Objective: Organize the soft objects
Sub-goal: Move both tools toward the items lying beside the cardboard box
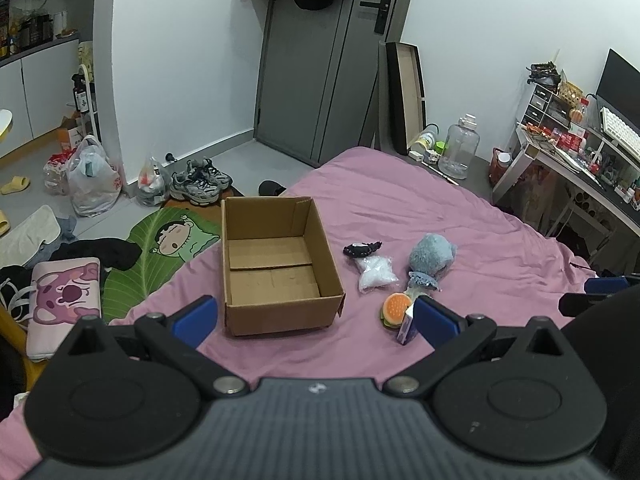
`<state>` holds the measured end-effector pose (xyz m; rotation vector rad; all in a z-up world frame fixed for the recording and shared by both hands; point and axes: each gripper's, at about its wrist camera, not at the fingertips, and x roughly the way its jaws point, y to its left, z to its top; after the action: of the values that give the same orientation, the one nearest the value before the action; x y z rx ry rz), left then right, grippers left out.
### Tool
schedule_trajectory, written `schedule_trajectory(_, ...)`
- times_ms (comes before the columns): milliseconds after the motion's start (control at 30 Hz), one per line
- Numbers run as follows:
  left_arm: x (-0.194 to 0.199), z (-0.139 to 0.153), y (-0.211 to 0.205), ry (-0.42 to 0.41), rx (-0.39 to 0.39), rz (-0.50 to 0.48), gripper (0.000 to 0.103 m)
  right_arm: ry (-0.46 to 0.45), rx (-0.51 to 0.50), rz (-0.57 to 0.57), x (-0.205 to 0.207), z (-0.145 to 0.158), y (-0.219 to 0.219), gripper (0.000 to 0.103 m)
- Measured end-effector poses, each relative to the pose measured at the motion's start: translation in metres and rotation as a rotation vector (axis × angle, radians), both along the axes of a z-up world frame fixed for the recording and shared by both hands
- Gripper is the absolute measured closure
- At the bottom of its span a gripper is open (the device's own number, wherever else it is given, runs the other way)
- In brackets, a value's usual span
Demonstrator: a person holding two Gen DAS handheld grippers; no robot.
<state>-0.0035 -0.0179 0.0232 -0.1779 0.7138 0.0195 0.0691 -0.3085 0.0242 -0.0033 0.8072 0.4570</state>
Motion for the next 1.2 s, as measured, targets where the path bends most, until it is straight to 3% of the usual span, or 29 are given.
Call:
schedule_trajectory(500,-0.002,0.005,0.001,-0.011,0.005,-0.003,0.000,0.003,-0.006,-0.011,0.000,-0.001,-0.004,0.000)
schedule_trajectory(733,0.002,0.004,0.003,-0.024,-0.037,-0.021,0.000,0.002,0.007,-0.023,0.003,-0.007,-0.004,0.000)
schedule_trajectory(967,0.022,-0.014,0.003,-0.016,-0.030,-0.047,0.000,0.009,0.047,0.006,0.012,-0.017,-0.002,0.000)
schedule_trajectory(1200,0.044,-0.043,0.009,0.019,-0.048,-0.060,0.001,0.072,0.103,-0.006,0.033,-0.042,-0.004,0.000)
